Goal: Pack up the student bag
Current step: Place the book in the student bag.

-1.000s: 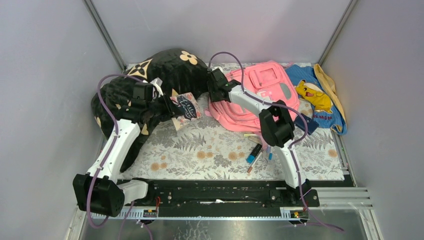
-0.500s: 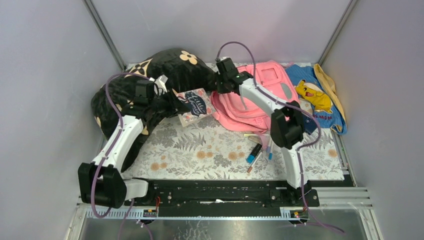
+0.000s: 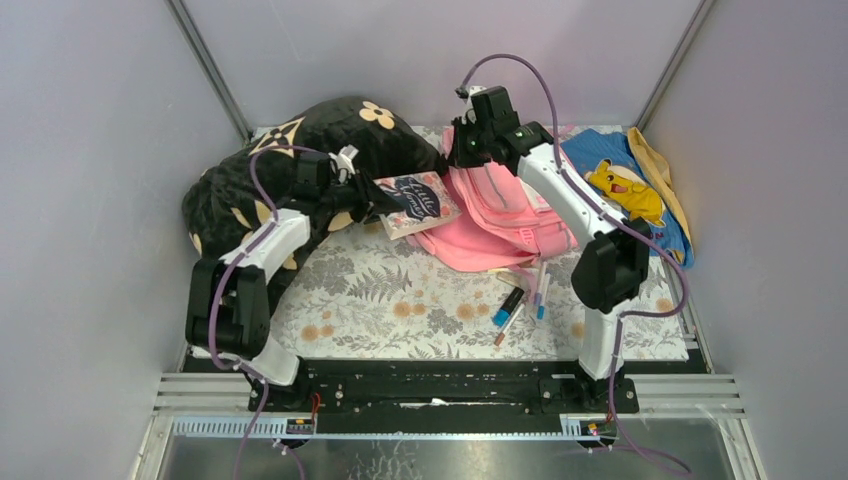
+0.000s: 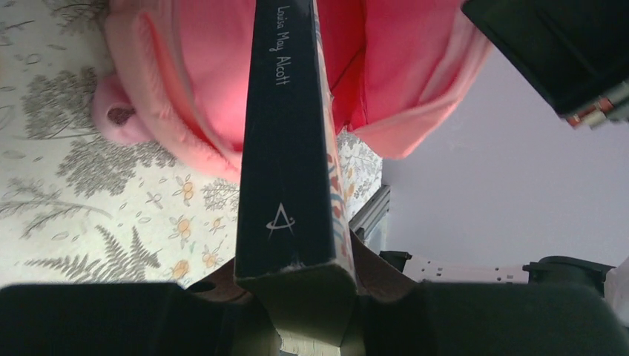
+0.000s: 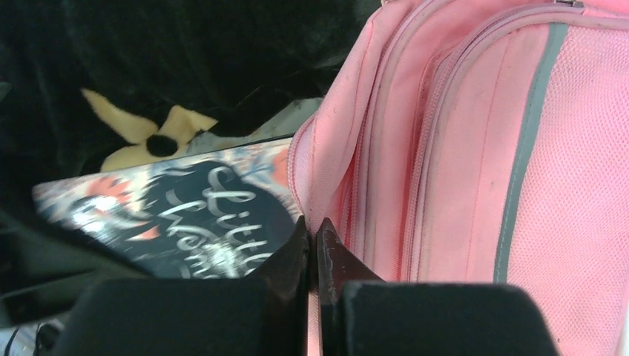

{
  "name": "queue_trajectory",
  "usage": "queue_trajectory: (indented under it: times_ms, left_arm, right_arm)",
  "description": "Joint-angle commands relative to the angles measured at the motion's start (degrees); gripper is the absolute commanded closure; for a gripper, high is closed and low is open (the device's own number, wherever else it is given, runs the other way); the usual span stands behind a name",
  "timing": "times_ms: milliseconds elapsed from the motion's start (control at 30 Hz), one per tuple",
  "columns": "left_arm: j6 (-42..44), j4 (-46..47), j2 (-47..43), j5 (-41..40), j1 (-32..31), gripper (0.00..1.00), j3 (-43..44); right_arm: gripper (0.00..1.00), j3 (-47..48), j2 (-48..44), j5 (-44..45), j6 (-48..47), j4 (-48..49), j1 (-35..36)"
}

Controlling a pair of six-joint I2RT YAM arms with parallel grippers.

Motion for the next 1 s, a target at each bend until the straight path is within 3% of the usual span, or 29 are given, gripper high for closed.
queue_trajectory:
  times_ms: [0,300,400,700,733,767,833,900,967]
  left_arm:
    - [-6.1,15.9,5.0,4.7,-3.4,1.00,5.0]
    - [-16.6,28.0,20.3,-1.5,-12.0,1.00,13.1]
    - [-24.6,39.4,25.7,-3.6,-14.9,1.00,13.6]
    - [-23.0,37.1,37.1,-13.2,-19.3,1.00,21.7]
    - [-23.2,36.4,38.2,-12.6,-19.5,0.94,22.6]
    - [-23.2,35.7,38.9,-11.8,-19.6,0.74,23.1]
    - [-21.8,34.1,38.8,-11.3,-19.7,0.49,22.9]
    - [-18.7,30.3,36.4,-12.6,-19.7,0.31,22.1]
    - [-15.5,22.6,34.4,-13.1,-19.7,0.19,23.2]
  right_arm:
    - [1.00,-1.0,-7.2,-8.4,0.0,6.6,-0.5]
    - [1.00,-0.4,-6.3,-16.2,2.0,5.4,-2.7]
    - [1.00,-0.1,-5.5,-18.3,3.5,6.3,-2.7]
    - [1.00,-0.1,-3.8,-19.9,5.9,7.5,-2.6]
    - [1.00,0.3,-3.5,-19.4,5.7,6.9,-2.7]
    - [1.00,0.5,-3.3,-18.8,5.6,6.2,-2.6]
    - [1.00,0.3,-3.2,-18.0,5.8,6.0,-2.7]
    - [1.00,-0.5,-3.5,-17.5,5.9,6.2,-2.8]
    - [1.00,-1.4,-3.8,-17.5,5.8,6.4,-2.9]
